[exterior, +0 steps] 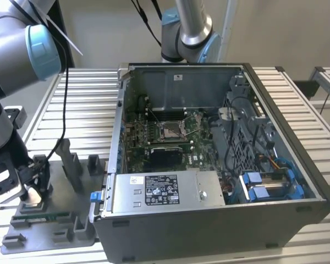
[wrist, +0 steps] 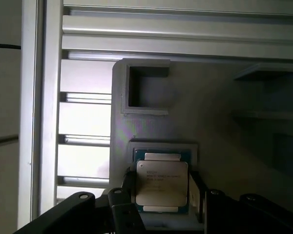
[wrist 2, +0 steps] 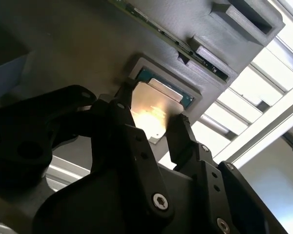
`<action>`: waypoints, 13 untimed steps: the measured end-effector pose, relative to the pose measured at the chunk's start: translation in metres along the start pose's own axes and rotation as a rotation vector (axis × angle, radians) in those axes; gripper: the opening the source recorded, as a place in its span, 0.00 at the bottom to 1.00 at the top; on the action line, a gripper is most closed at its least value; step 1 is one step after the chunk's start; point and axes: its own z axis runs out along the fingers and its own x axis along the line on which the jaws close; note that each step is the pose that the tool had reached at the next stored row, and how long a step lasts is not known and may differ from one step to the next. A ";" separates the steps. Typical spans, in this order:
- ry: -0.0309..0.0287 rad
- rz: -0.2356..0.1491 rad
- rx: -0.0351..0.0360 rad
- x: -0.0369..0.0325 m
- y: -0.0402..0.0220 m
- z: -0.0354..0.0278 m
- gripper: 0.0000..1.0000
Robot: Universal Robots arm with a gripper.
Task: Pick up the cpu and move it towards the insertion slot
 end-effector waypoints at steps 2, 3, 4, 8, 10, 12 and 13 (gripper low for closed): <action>0.0001 0.000 0.0001 0.0000 0.0001 -0.0021 0.00; 0.0002 0.000 0.0000 0.0000 0.0001 -0.0032 0.00; 0.0002 0.000 0.0000 0.0000 0.0001 -0.0042 0.00; 0.0002 0.000 0.0000 0.0000 0.0004 -0.0110 0.00; 0.0002 0.000 0.0000 0.0000 0.0005 -0.0154 0.00; 0.0003 0.000 0.0001 0.0000 0.0007 -0.0197 0.00; 0.0003 0.000 0.0001 0.0000 0.0007 -0.0220 0.00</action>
